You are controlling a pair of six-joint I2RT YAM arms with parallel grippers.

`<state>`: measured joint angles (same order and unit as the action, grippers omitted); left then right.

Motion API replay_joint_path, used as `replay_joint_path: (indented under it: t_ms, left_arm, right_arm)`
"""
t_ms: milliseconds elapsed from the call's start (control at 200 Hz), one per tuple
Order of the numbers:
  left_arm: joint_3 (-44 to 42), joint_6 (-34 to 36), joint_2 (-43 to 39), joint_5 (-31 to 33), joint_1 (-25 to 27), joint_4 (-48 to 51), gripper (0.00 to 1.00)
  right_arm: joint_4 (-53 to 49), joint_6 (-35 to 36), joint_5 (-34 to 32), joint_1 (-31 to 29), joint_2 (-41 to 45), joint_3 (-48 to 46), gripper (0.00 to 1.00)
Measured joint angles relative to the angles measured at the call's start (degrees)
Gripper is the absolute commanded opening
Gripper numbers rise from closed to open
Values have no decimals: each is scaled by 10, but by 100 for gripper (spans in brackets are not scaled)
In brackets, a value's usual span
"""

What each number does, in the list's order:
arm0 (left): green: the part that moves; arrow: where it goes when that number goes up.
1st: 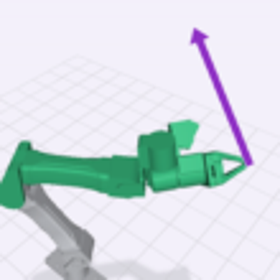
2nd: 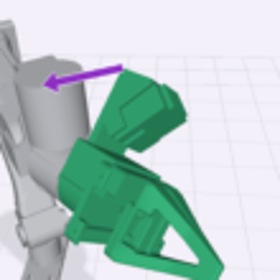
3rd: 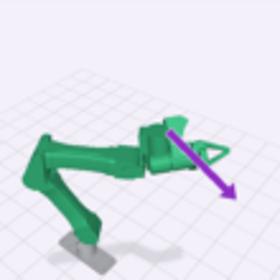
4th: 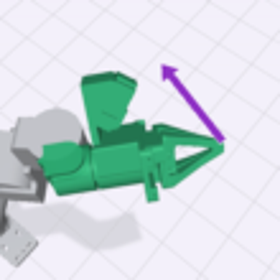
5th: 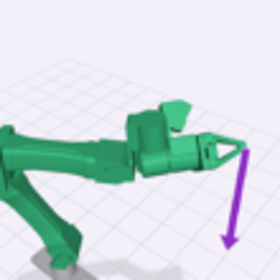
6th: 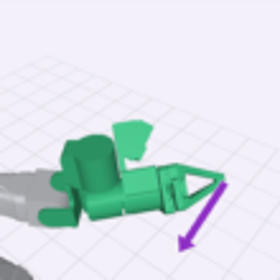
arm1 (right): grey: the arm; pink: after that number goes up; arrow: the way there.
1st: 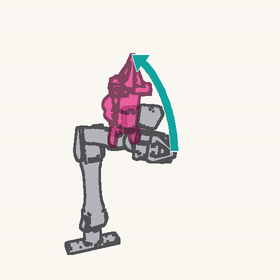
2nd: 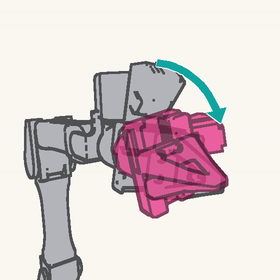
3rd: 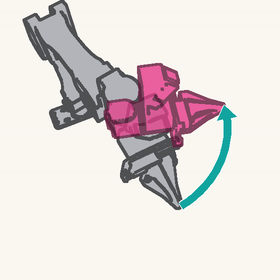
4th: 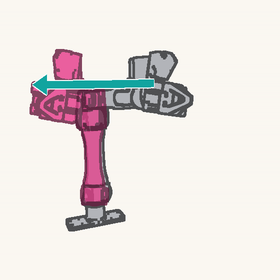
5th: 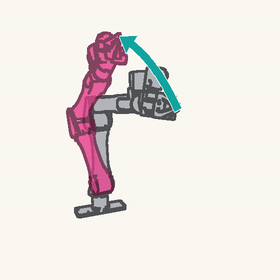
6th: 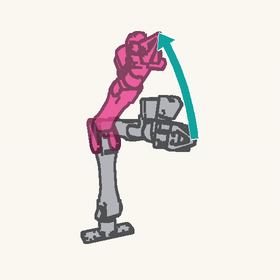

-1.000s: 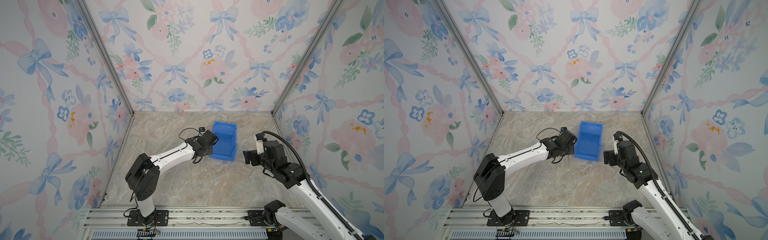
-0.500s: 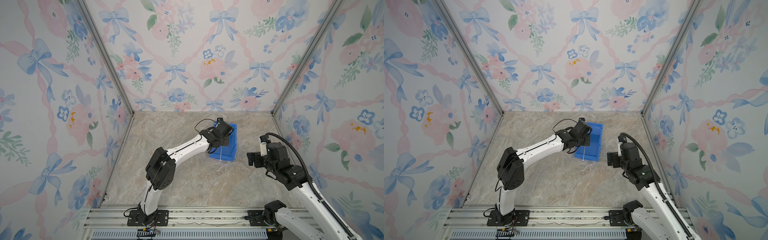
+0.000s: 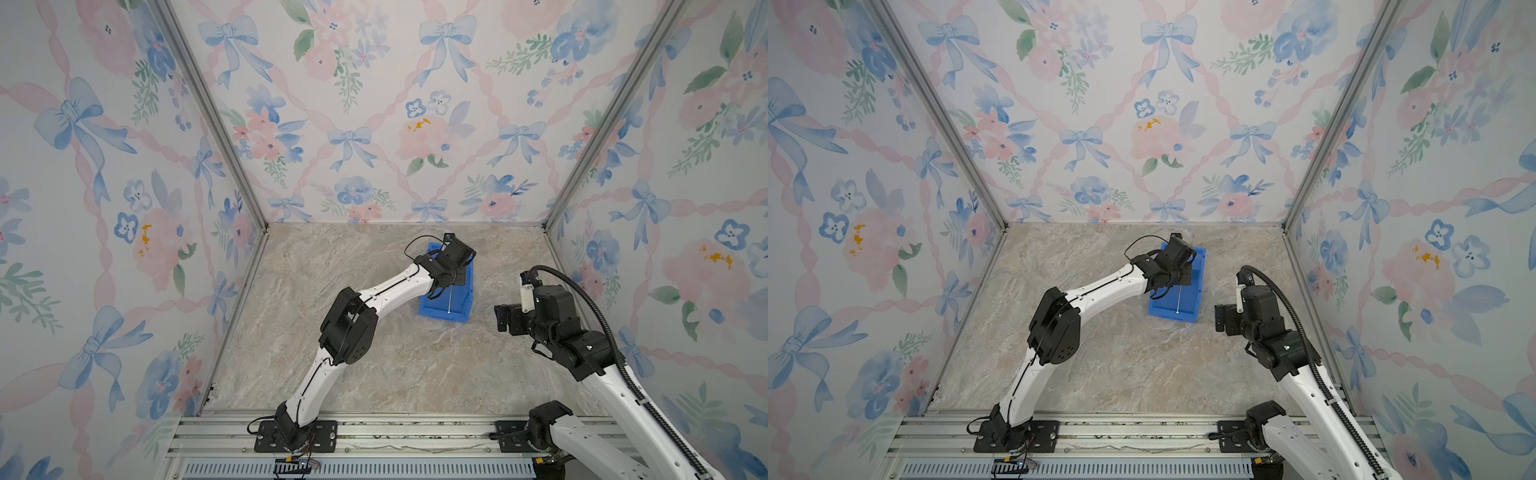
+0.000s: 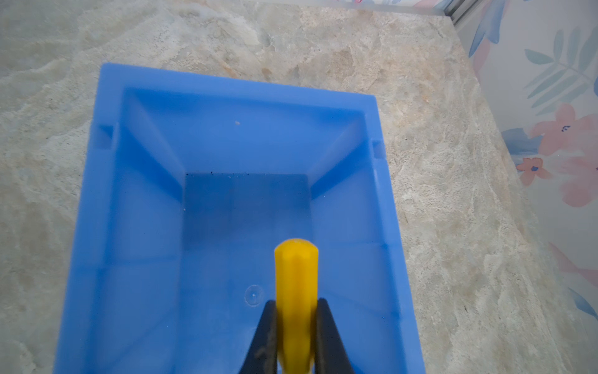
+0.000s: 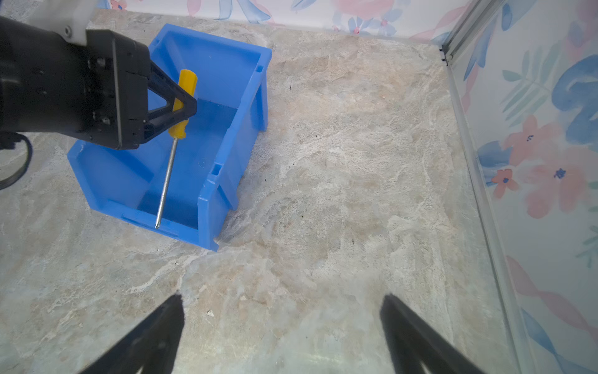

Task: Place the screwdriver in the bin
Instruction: 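Lift the screwdriver with the left gripper and carry it over the blue bin, then lower the screwdriver into the bin and open the left gripper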

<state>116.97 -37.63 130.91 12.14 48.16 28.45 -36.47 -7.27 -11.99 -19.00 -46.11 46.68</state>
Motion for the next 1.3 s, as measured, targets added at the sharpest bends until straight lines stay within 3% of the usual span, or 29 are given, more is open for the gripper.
replay_joint_path:
  t_ms: [290, 1300]
  left_arm:
    - [14, 0, 19, -5, -19, 0, 13]
    - [49, 0, 106, 32, -9, 0, 19]
  right_arm:
    - [0, 0, 0, 2, -3, 0, 97]
    - [0, 0, -3, 3, 1, -3, 97]
